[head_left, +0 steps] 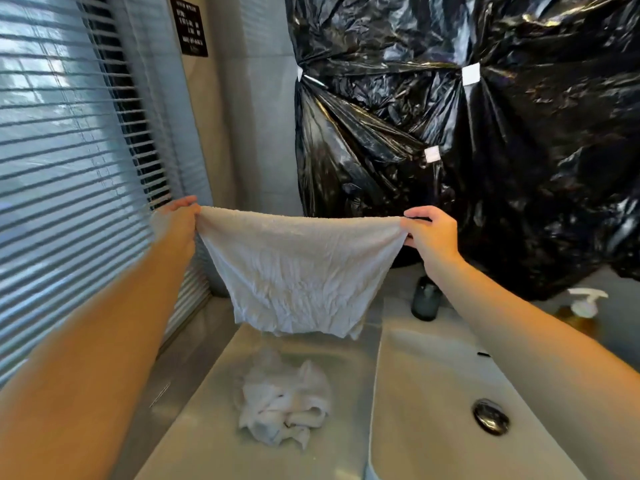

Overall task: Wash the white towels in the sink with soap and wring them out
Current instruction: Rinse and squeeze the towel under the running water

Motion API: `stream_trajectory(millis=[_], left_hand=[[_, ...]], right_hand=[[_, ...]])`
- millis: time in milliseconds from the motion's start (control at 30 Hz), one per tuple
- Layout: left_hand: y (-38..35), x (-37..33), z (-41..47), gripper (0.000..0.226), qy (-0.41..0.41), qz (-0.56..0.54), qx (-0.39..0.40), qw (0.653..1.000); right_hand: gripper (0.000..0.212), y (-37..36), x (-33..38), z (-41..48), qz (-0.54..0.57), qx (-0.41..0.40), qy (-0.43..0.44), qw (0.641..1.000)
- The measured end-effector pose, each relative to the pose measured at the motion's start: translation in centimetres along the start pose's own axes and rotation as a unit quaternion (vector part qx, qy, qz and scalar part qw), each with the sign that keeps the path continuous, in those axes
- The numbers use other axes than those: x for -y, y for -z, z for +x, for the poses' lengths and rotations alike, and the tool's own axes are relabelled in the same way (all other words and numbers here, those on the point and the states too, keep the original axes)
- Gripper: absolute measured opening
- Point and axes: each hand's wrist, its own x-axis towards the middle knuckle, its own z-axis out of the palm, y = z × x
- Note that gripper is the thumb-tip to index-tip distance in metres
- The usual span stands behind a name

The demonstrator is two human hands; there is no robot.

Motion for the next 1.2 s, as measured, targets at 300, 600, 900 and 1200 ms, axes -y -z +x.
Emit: stream_trajectory(millis=[300,600,900,1200], left_hand=[[-2.2,5.4,5.7,0.025,0.034,0.044,-0.019,0.998],[-6.1,11.5,9.4,0.021,0.049,0.106,0.003,0.993],[-4.9,19.4,4.4,0.024,0.06,0.256,-0.024,0.964],[0.5,27.2,1.1,0.035,0.232,0.527,0.118,0.809]], right_hand=[[0.025,-4.1,-5.4,4.0,-0.069,-0.043,-0.008,0.997],[0.019,-6.1,-13.2,6.2,-0.136,-0.04,-0.011,0.99],[0.027,-6.9,-22.0,1.8,-0.185,-0.003,-0.046,0.982],[0.014,-8.4,-26.3,-1.8,-0.549,0.376,-0.115,0.737]])
